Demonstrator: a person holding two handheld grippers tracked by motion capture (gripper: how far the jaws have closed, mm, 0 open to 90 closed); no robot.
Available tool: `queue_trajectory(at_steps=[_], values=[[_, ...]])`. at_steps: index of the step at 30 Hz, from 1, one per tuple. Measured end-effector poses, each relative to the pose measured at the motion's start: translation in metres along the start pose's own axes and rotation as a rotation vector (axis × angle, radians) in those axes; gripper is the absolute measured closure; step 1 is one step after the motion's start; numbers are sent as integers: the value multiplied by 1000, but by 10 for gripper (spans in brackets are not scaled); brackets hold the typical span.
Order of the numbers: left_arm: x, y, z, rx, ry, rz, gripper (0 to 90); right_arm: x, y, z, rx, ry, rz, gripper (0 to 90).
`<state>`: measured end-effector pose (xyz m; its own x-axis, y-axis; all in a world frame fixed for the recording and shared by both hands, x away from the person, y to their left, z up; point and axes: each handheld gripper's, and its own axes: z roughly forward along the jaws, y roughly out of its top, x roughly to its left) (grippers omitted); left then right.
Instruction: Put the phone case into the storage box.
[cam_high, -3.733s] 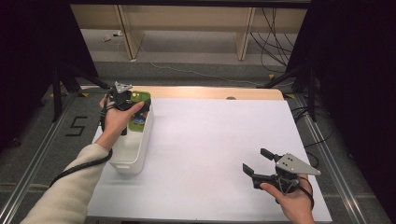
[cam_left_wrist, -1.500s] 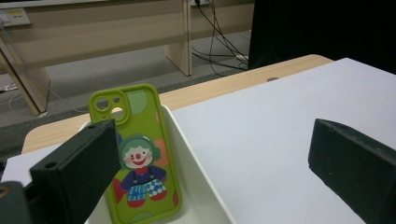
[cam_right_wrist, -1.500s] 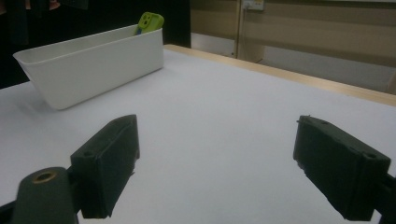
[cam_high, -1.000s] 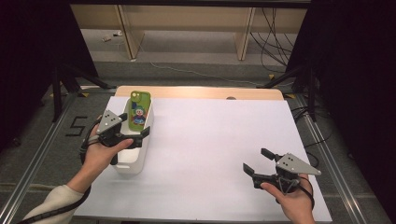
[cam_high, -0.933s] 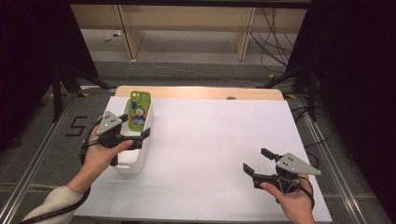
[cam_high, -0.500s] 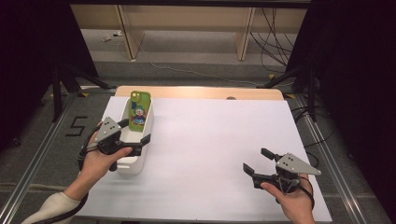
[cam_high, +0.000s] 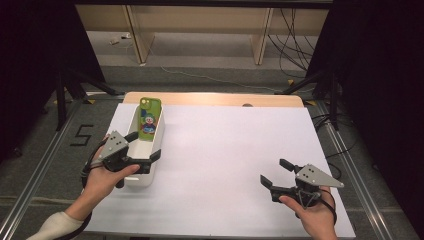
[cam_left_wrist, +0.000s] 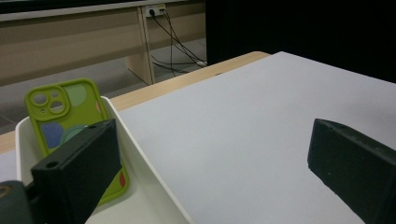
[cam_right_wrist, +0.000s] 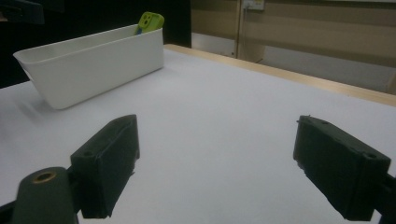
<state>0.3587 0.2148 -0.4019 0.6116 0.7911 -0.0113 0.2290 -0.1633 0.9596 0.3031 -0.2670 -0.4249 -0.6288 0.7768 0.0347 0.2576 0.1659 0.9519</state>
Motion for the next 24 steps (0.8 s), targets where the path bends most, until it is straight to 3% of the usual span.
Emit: queue_trajectory(at_steps=[24], values=[[-1, -4, -7, -6, 9, 9, 23, 0, 0, 0, 0, 0, -4, 156]])
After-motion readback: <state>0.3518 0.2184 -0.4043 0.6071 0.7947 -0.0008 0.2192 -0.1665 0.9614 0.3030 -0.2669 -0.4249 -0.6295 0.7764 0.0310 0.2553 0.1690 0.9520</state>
